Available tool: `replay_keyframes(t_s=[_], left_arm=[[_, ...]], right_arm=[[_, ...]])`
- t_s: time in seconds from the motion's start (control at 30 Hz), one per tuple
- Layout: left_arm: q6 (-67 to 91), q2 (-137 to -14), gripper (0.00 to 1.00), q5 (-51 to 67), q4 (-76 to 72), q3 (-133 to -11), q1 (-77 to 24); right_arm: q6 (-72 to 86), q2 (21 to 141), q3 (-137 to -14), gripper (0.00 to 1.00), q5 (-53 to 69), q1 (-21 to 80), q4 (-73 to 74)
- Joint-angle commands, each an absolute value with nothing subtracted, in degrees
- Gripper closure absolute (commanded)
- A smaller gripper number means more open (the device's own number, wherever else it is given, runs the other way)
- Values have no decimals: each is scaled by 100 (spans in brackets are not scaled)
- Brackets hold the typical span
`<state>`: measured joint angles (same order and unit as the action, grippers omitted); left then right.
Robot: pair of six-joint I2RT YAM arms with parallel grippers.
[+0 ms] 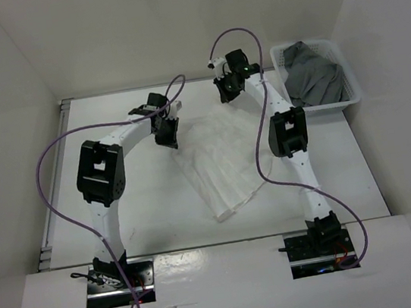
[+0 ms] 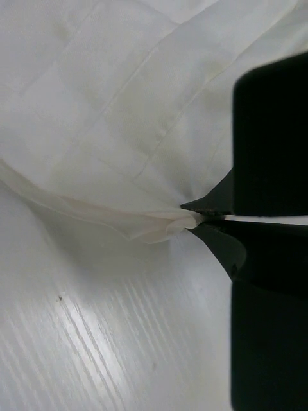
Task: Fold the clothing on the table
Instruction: Flatten the skirt out
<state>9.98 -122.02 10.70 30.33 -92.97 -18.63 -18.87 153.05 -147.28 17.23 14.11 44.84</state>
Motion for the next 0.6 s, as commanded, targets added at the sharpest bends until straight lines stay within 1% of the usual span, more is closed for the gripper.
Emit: replay_keyframes(t_s=[0.0,0.1,0.17,0.2,0.27,0.3,0.33,0.37,0.43,0.57], left_arm=[[589,-11480,100,546,3339,-9825,-1881],[378,-11138,100,326,3629,-10247,-1881],[230,-10813,100,325,3796,-10406,-1881],[168,-10689,100,325,3797,-10467,-1881],[1,-10234,100,264,3797,-10468,-1881],[-61,-10074,100,264,3858,-10416,-1933],[-140,-9898,100,264,3858,-10302,-1934],[-210,-9540,100,264,3858,-10231,-1934],[-404,-9213,100,115,3858,-10012,-1934],[-755,-8239,100,105,3858,-9686,-1934]], right_arm=[[-1679,14057,-14880,100,1776,1678,4684],[-1679,13537,-14503,100,1644,1827,4685],[-1679,12966,-14108,100,1583,1967,4685],[-1679,12520,-13715,100,1582,2021,4685],[-1740,12035,-13248,100,1521,2117,4431],[-1792,11780,-12993,100,1346,2257,4334],[-1871,11255,-12512,100,1293,2328,4255],[-1924,10998,-12307,100,1231,2416,4115],[-1986,10366,-11859,100,1170,2531,4113],[-2179,9531,-11339,100,1169,2593,4183]])
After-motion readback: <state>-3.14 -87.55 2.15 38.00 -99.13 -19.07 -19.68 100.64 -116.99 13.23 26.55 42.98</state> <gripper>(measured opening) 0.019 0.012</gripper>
